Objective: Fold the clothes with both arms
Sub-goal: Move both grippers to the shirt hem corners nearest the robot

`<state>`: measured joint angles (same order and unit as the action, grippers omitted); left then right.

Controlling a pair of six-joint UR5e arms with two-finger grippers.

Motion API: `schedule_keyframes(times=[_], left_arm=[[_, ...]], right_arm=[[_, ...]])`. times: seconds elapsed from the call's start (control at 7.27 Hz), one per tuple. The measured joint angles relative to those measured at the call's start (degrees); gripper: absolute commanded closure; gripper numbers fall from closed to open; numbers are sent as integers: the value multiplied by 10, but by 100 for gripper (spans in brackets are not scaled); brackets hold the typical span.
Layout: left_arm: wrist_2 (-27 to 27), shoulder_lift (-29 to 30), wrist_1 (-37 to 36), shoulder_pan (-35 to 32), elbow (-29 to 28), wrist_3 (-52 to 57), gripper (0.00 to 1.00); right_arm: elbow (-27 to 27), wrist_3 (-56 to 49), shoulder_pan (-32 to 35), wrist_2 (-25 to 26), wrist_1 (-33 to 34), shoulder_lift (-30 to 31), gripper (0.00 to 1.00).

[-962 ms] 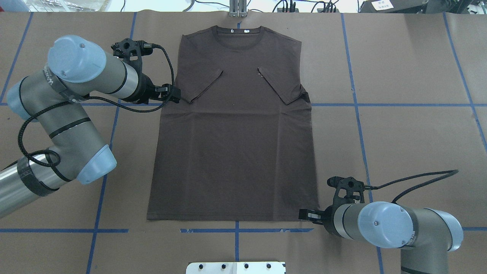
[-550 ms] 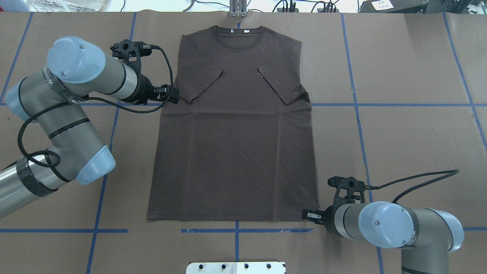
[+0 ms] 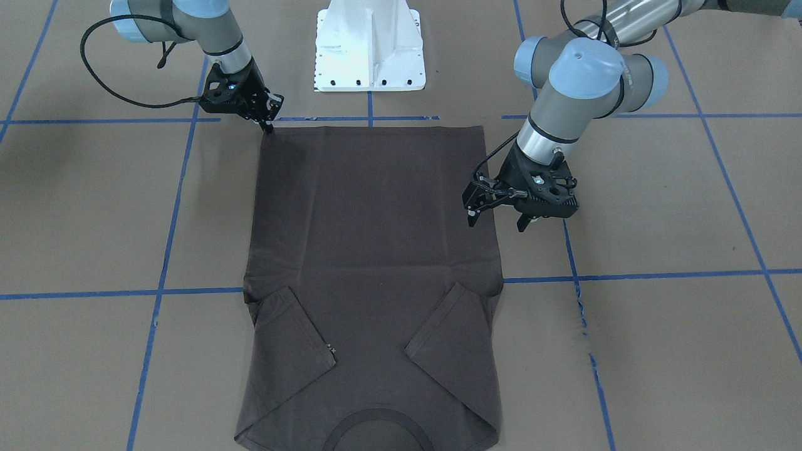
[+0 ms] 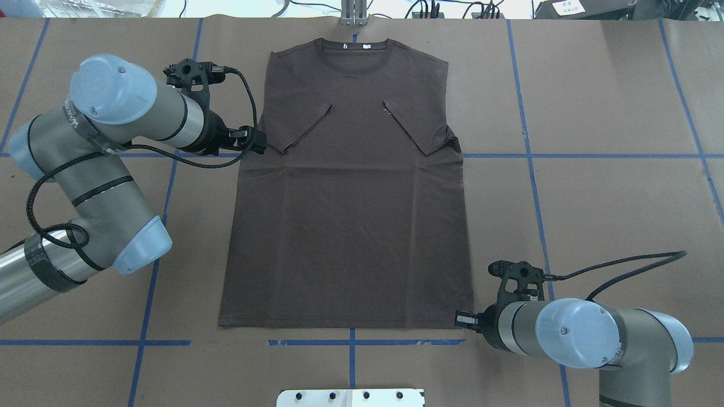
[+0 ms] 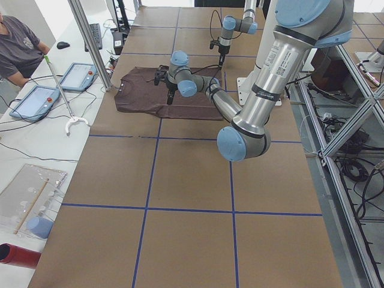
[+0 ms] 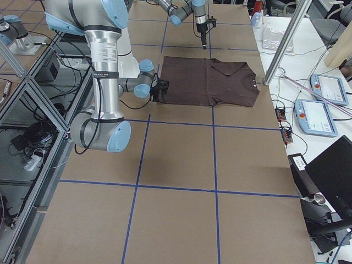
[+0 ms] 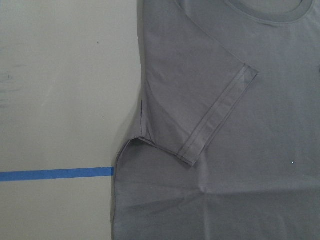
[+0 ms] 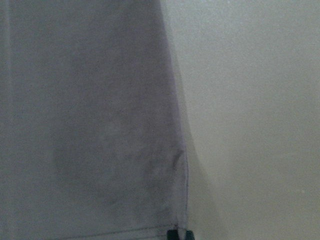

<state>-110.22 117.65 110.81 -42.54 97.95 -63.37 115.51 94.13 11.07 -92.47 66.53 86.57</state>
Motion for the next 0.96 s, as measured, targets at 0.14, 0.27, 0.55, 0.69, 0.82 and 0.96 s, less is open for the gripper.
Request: schedule_keyframes(times=[0.14, 0.27, 0.55, 0.69, 0.82, 0.96], left_arm=[[0, 0, 0, 0, 0, 0, 0], [-1, 0, -1, 0, 1, -3, 0], [0, -46, 0, 10, 37, -67, 0], [9, -91, 0, 38, 90, -133, 1], [32, -132, -1, 83, 143, -202, 2], [66, -156, -4, 134, 173, -266, 2]], right_arm=[[5, 0, 0, 0, 0, 3, 100], [11, 0, 1, 0, 0, 5, 100], [24, -1, 8, -4, -1, 6, 100], [29, -13, 19, -14, -1, 5, 100], [33, -43, 34, -33, -2, 4, 100], [37, -81, 50, -53, -2, 4, 100]])
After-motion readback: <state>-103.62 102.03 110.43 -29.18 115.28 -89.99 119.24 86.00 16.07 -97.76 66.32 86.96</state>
